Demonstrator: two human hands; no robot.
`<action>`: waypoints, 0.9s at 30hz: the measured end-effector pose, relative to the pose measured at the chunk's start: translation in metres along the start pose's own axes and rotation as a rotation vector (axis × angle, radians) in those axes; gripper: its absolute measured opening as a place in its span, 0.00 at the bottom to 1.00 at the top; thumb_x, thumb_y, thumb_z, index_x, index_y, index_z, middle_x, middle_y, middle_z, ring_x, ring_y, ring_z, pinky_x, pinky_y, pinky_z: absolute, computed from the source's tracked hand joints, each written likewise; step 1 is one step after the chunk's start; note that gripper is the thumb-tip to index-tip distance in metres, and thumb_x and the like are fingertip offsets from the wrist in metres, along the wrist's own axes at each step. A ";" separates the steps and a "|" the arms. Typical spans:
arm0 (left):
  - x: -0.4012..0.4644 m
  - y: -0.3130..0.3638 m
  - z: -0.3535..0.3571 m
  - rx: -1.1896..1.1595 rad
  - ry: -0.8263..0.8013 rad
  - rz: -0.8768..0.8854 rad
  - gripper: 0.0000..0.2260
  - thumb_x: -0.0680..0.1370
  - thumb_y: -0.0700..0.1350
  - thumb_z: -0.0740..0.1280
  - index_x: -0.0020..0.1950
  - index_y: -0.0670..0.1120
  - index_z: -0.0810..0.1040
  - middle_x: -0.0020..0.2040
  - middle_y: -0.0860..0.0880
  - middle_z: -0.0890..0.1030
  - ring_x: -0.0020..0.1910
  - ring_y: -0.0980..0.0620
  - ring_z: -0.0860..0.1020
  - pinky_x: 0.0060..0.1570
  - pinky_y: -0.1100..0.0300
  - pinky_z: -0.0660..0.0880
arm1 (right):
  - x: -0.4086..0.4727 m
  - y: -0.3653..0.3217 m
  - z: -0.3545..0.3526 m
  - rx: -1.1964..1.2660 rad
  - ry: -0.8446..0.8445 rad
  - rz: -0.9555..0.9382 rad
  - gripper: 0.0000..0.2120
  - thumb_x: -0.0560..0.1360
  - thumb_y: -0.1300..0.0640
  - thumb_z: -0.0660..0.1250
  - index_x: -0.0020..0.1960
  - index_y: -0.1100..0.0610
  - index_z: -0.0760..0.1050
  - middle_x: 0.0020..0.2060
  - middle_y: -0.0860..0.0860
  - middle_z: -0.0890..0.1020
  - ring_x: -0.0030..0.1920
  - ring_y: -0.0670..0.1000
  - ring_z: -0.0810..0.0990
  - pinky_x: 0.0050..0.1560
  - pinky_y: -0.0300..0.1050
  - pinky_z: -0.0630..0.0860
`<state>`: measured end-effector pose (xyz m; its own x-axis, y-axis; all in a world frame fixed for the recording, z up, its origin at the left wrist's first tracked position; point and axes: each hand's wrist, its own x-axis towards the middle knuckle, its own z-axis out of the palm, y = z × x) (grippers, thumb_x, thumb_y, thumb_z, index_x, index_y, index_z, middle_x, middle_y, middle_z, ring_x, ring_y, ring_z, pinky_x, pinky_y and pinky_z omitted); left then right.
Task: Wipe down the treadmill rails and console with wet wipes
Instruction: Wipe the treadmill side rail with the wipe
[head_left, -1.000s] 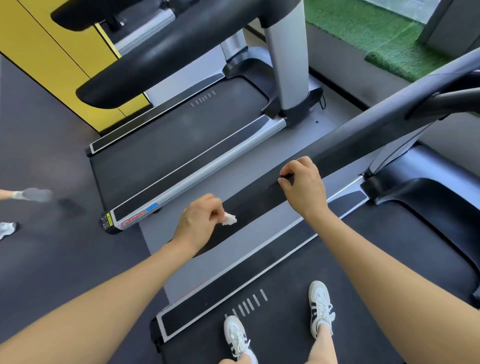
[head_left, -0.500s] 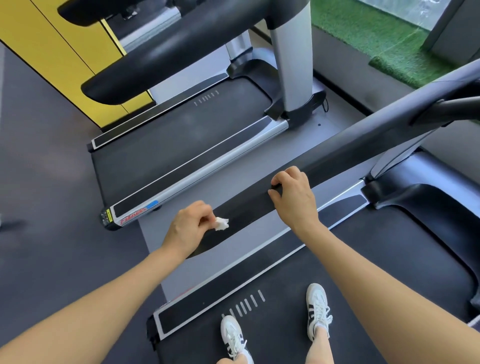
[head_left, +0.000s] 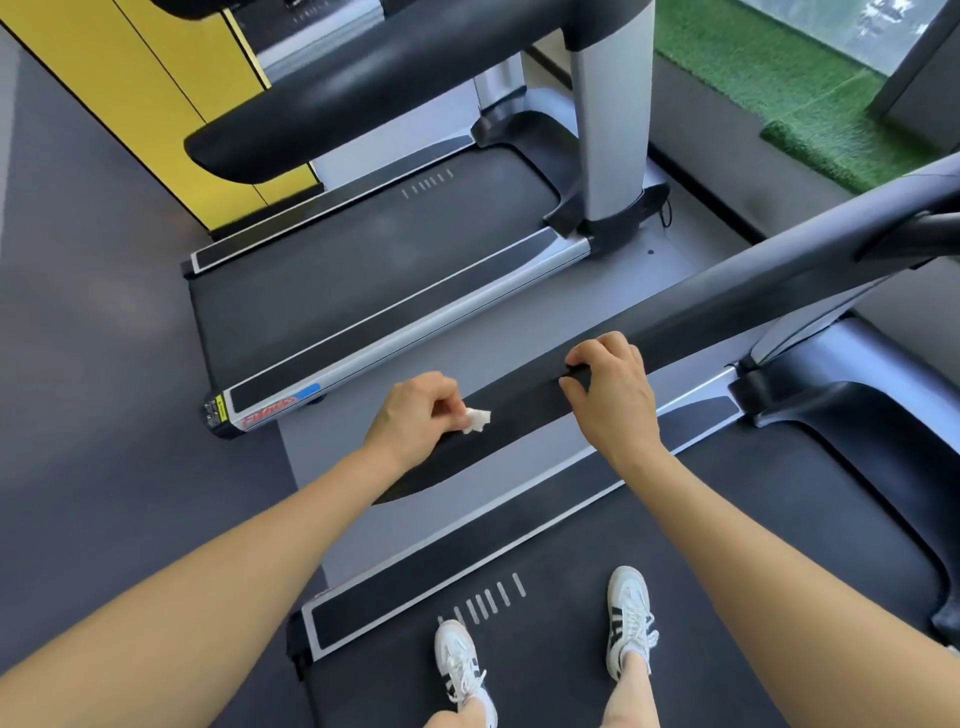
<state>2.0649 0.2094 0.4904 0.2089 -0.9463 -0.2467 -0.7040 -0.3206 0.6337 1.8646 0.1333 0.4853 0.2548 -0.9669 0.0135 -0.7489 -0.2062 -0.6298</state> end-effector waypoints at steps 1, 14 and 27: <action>-0.008 -0.008 -0.004 0.010 0.001 -0.022 0.10 0.70 0.38 0.74 0.34 0.48 0.76 0.36 0.55 0.75 0.40 0.51 0.75 0.42 0.63 0.69 | 0.000 -0.001 0.000 0.002 -0.002 0.001 0.07 0.76 0.61 0.66 0.55 0.60 0.76 0.53 0.51 0.72 0.55 0.50 0.68 0.46 0.39 0.65; 0.030 0.026 0.015 -0.036 0.010 0.072 0.07 0.72 0.40 0.73 0.37 0.47 0.77 0.41 0.51 0.78 0.43 0.50 0.76 0.47 0.58 0.72 | -0.007 -0.011 0.009 -0.070 -0.036 -0.042 0.07 0.76 0.61 0.66 0.54 0.60 0.75 0.53 0.51 0.72 0.56 0.52 0.68 0.46 0.41 0.68; 0.007 -0.008 0.003 -0.098 0.070 0.018 0.07 0.71 0.38 0.73 0.36 0.48 0.79 0.38 0.54 0.78 0.43 0.50 0.78 0.50 0.54 0.74 | -0.018 -0.025 0.029 -0.077 -0.054 -0.135 0.05 0.75 0.65 0.64 0.50 0.61 0.75 0.52 0.51 0.72 0.54 0.53 0.68 0.45 0.45 0.72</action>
<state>2.0699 0.2054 0.4807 0.2457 -0.9515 -0.1852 -0.6395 -0.3027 0.7067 1.8964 0.1601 0.4781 0.3871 -0.9206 0.0506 -0.7500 -0.3463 -0.5635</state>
